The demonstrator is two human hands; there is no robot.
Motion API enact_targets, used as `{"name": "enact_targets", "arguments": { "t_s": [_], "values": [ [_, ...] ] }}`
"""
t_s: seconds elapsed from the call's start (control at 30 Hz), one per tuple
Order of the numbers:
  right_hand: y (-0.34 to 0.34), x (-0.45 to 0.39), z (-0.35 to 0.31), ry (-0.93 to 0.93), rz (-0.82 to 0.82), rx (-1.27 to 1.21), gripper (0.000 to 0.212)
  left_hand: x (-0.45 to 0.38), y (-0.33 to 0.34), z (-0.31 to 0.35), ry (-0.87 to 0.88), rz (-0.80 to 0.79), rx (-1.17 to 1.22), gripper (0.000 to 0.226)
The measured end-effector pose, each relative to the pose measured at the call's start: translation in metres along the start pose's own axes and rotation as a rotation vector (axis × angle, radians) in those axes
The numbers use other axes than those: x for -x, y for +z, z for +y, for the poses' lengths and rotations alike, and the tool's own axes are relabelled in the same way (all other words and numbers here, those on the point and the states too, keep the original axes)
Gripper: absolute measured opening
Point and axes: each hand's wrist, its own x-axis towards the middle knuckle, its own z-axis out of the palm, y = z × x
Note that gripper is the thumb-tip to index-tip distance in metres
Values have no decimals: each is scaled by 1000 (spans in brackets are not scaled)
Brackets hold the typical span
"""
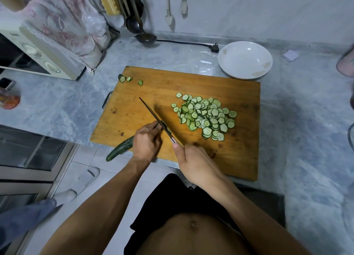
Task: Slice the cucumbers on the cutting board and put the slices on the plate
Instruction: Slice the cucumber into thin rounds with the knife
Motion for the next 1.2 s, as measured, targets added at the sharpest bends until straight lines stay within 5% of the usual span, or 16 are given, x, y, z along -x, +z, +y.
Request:
{"name": "enact_targets", "arguments": {
  "t_s": [0.57,1.2],
  "values": [
    [-5,-16,23,147,74,-104,57,-1,-17,9,25,25,106,29],
    [-9,12,6,11,25,-17,51,-3,-4,13,56,-33,42,33]
  ]
}}
